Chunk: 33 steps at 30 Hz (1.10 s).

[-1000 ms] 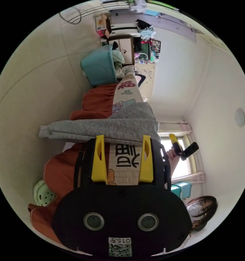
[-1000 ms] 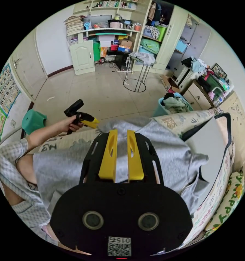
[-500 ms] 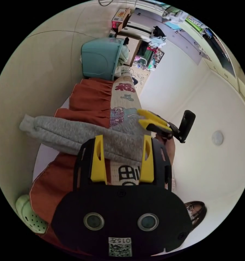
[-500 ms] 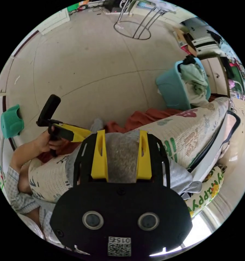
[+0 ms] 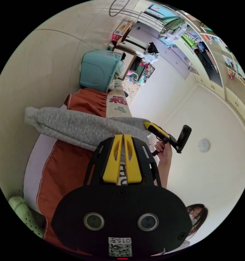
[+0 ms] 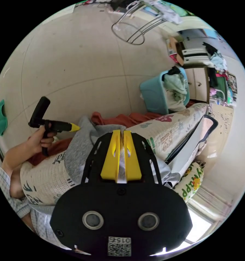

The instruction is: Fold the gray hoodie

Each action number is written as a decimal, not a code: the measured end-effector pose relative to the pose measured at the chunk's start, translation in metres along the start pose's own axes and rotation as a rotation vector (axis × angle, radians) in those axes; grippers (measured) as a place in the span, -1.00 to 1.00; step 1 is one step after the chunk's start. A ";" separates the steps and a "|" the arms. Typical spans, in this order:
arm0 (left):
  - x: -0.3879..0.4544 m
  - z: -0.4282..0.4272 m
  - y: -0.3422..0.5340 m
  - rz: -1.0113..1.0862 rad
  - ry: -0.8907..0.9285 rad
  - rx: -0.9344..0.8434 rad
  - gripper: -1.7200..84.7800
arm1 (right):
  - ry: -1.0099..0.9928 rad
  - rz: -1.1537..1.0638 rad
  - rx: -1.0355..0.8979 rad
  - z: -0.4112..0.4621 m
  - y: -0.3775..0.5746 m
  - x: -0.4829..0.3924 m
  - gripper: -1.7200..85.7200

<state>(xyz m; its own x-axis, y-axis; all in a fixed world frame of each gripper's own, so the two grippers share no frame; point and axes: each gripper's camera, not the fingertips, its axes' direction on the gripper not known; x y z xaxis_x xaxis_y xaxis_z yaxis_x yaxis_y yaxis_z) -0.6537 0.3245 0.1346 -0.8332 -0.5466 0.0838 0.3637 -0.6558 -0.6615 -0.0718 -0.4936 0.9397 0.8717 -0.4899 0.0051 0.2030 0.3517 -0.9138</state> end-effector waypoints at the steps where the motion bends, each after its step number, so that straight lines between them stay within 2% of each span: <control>1: 0.001 -0.002 0.004 0.000 0.015 -0.012 -0.92 | 0.002 0.014 0.017 -0.004 0.002 0.001 -0.96; 6: -0.015 0.006 0.044 -0.088 0.086 -0.088 -0.63 | 0.010 0.092 0.128 -0.024 0.022 0.008 -0.96; 11: -0.045 0.027 0.042 -0.103 0.166 -0.017 -0.55 | -0.009 0.108 0.158 -0.028 0.043 0.009 -0.96; 16: -0.070 0.027 0.036 -0.054 0.136 0.195 -0.64 | -0.008 0.089 0.176 -0.027 0.066 0.008 -0.96; 19: -0.080 0.033 0.049 -0.058 0.085 0.256 -0.82 | -0.022 0.092 0.191 -0.024 0.083 0.012 -0.96; 20: -0.071 0.033 0.056 -0.007 0.053 0.279 -0.91 | -0.023 0.094 0.203 -0.024 0.092 0.015 -0.96; 22: -0.038 0.033 0.071 0.142 -0.022 0.344 -0.95 | -0.023 0.118 0.241 -0.029 0.112 0.025 -0.96; 25: 0.052 0.053 0.105 0.461 -0.020 0.374 -0.97 | -0.053 0.242 0.423 -0.052 0.177 0.058 -0.96; 27: 0.145 0.105 0.170 0.812 0.013 0.234 -0.98 | -0.115 0.376 0.656 -0.071 0.271 0.087 -0.95; 28: 0.167 0.125 0.194 0.914 0.014 0.173 -0.98 | -0.133 0.410 0.714 -0.073 0.300 0.093 -0.95; 30: 0.221 0.219 0.315 1.300 -0.107 -0.164 -0.97 | -0.207 0.512 0.857 -0.059 0.423 0.104 -0.94; 31: 0.222 0.243 0.345 1.373 -0.165 -0.247 -0.97 | -0.223 0.528 0.850 -0.049 0.450 0.104 -0.93; 33: 0.182 0.322 0.441 1.551 -0.319 -0.570 -0.96 | -0.321 0.626 0.738 0.010 0.553 0.093 -0.90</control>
<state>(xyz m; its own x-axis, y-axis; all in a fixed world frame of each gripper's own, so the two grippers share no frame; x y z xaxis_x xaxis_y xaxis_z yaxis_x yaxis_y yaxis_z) -0.5110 -0.2320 0.0977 0.2803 -0.5732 -0.7700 0.4563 0.7852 -0.4185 0.1263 -0.3367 0.4394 0.9723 0.1493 -0.1800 -0.2003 0.9288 -0.3117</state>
